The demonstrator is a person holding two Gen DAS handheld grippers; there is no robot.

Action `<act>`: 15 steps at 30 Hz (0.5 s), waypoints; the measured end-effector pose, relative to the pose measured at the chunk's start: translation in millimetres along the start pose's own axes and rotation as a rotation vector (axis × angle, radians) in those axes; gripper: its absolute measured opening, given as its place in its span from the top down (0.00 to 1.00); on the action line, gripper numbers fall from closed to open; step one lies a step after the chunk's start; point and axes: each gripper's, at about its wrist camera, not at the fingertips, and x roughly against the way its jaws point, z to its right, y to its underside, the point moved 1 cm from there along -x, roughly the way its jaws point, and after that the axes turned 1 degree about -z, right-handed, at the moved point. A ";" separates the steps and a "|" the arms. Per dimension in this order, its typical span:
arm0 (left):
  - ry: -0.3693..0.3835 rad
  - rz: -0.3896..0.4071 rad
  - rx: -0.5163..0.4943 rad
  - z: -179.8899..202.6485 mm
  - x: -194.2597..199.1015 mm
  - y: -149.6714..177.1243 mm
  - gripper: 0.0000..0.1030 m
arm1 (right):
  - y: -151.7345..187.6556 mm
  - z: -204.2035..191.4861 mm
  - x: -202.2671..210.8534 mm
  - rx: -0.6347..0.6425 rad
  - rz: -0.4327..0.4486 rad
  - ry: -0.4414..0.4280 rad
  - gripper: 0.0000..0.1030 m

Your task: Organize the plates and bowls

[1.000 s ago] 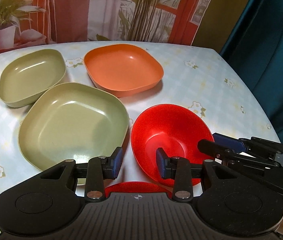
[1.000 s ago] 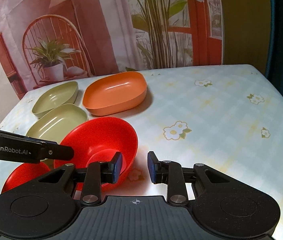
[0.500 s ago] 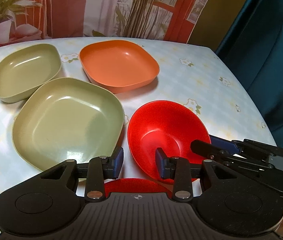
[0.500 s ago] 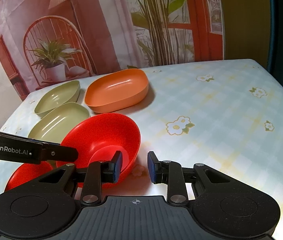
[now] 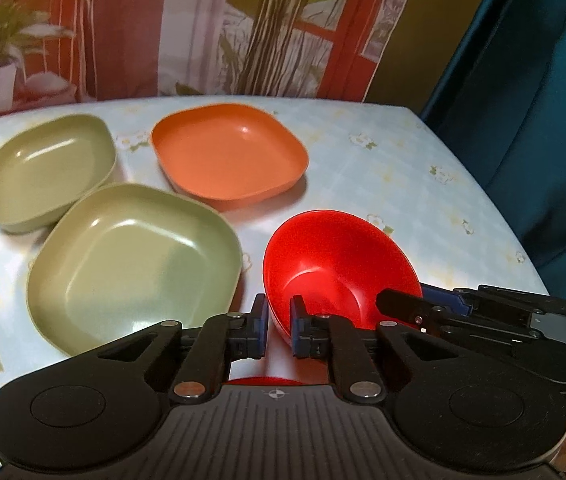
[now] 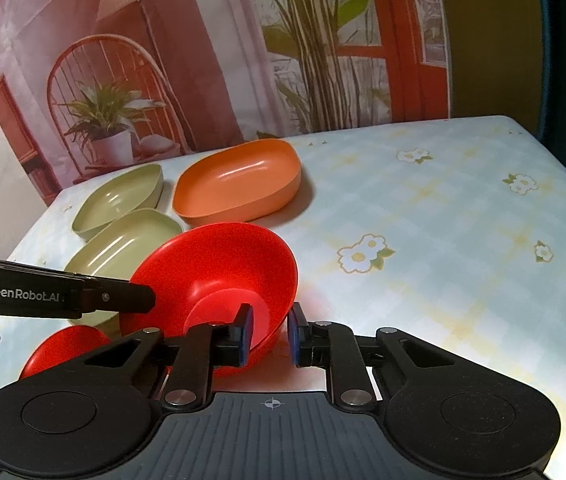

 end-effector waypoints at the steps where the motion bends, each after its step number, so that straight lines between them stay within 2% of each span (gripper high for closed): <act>1: 0.001 0.006 -0.002 0.9 1.8 -0.8 0.88 | -1.0 0.5 1.1 0.000 0.003 0.001 0.83; 15: 0.014 0.083 -0.001 0.6 35.8 -5.2 0.88 | -19.4 -13.8 28.6 0.033 0.064 0.001 0.83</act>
